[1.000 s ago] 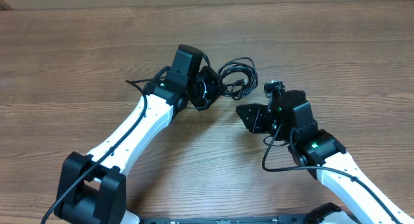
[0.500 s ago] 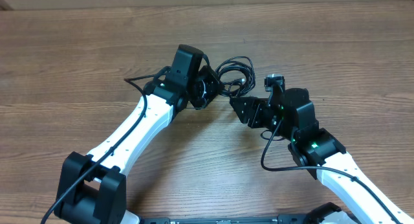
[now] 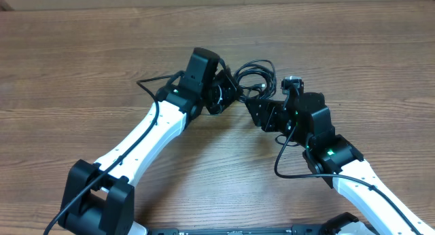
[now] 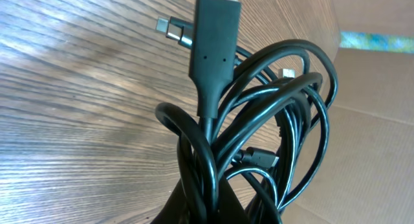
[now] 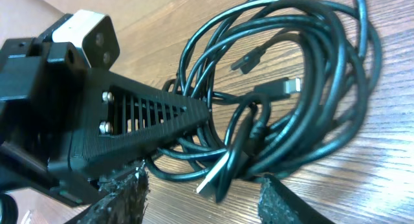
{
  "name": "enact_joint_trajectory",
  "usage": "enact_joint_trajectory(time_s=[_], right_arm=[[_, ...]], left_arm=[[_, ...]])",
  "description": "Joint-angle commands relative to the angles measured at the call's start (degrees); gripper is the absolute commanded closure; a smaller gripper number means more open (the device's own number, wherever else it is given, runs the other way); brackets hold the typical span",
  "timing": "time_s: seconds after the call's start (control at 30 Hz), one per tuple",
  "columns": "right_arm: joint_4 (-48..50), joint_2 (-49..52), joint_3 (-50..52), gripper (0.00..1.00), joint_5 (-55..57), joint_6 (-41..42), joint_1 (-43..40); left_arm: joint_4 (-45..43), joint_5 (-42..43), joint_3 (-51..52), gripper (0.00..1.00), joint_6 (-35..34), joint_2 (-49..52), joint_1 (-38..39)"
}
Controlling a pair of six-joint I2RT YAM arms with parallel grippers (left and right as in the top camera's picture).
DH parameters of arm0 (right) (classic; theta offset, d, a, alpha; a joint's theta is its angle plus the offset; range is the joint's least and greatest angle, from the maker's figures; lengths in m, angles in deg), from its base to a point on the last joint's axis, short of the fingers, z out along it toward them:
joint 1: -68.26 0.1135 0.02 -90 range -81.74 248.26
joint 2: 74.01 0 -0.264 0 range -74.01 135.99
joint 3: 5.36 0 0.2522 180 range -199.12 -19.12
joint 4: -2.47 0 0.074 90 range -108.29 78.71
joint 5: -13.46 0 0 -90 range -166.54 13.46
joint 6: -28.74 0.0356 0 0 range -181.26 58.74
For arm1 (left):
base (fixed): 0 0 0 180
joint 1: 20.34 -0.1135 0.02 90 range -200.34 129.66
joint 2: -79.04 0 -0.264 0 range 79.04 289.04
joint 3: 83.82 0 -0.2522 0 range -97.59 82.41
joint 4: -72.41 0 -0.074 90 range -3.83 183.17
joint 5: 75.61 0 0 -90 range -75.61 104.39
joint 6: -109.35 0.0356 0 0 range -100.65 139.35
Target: Untangle cables
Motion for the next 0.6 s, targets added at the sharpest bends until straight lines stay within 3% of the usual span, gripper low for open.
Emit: enact_joint_trajectory(time_s=[0.0, 0.47, 0.57], right_arm=[[0.37, 0.00, -1.05, 0.59, 1.05, 0.07, 0.11], [-1.03, 0.00, -1.05, 0.96, 4.02, 0.07, 0.11], [-1.84, 0.00, -1.05, 0.96, 4.50, 0.11, 0.11]], left_arm=[[-1.05, 0.96, -1.40, 0.96, 1.53, -1.49, 1.05], [-1.31, 2.05, -1.40, 0.96, 1.77, -1.49, 1.33], [-1.31, 2.03, -1.40, 0.96, 1.77, -1.49, 1.33]])
